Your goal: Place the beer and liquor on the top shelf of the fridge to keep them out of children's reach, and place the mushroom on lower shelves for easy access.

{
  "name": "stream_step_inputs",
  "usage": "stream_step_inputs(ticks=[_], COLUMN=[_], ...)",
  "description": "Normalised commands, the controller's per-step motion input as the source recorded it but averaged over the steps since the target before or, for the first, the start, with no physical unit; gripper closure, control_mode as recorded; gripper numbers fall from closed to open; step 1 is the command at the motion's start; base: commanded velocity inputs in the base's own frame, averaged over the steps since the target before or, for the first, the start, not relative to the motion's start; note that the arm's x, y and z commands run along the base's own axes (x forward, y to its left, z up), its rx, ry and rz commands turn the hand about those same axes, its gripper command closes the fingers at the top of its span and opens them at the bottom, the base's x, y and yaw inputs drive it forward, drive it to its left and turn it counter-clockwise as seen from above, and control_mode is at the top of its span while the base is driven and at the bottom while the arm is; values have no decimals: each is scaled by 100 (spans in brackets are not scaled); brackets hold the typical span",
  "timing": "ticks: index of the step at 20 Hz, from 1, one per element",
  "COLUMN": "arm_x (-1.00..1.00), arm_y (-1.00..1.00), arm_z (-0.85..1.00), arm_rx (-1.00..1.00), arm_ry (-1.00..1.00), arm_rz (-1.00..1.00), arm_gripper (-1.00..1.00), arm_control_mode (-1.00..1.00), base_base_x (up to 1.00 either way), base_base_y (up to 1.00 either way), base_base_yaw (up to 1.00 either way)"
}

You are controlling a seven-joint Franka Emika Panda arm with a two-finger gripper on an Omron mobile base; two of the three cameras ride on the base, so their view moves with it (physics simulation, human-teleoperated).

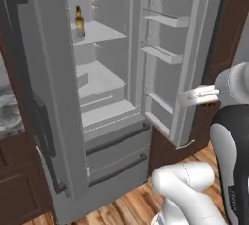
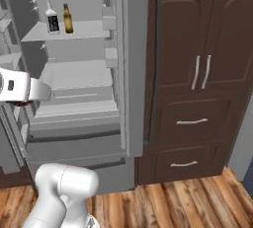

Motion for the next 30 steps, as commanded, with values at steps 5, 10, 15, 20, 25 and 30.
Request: stream_step_inputs(ticks=[5,10,15,20,25,30], arm_x=[0,0,0,0,0,0], arm_y=[0,0,0,0,0,0], arm_z=[0,0,0,0,0,0], arm_rx=[0,0,0,0,0,0], arm_ry=[0,0,0,0,0,0], arm_rz=[0,0,0,0,0,0], arm_gripper=[100,100,100,100,100,100], arm_control_mode=[100,100,100,100,100,100], base_base_x=[12,13,18,24,35,58], base_base_y=[-12,-6,-23,-30,-37,-14], base_base_yaw=[27,32,30,28,20,7])
